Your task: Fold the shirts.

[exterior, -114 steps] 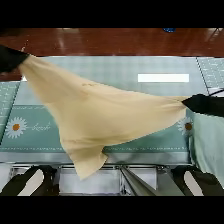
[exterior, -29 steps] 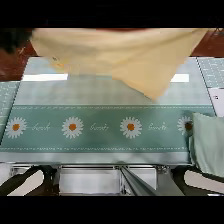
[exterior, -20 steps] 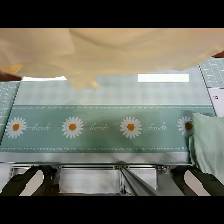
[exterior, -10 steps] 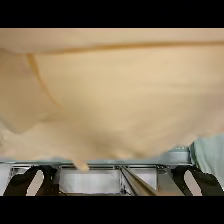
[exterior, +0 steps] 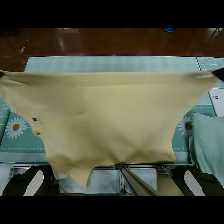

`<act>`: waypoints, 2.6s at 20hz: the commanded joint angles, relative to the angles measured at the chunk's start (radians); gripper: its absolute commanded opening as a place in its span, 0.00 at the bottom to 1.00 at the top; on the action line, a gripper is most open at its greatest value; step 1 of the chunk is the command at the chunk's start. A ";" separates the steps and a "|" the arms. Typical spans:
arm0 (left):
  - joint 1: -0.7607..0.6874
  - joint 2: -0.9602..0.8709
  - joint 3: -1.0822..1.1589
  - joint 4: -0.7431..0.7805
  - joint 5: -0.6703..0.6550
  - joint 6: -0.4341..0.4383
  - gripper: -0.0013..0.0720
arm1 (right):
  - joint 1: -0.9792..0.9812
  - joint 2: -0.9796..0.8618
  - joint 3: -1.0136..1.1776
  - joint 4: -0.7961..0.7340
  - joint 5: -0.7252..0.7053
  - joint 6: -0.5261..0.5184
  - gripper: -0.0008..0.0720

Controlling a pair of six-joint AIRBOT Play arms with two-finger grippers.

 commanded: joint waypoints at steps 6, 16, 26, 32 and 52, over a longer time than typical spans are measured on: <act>-0.131 -0.536 -0.045 -0.030 0.589 -0.033 0.04 | 0.063 -0.629 0.046 0.105 -0.398 -0.058 0.05; -0.134 -0.999 0.394 -0.042 0.314 -0.176 0.04 | 0.063 -1.018 0.450 0.106 -0.296 -0.001 0.05; -0.134 -0.980 0.304 -0.041 -0.121 0.090 0.04 | 0.047 -1.017 0.344 -0.048 0.056 -0.025 0.05; -0.132 -0.984 0.194 -0.040 -0.122 0.093 0.04 | 0.047 -1.017 0.230 -0.051 0.107 -0.051 0.05; 0.152 -0.449 -0.422 -0.008 -0.011 0.022 0.70 | -0.150 -0.501 -0.433 0.177 -0.192 -0.218 0.58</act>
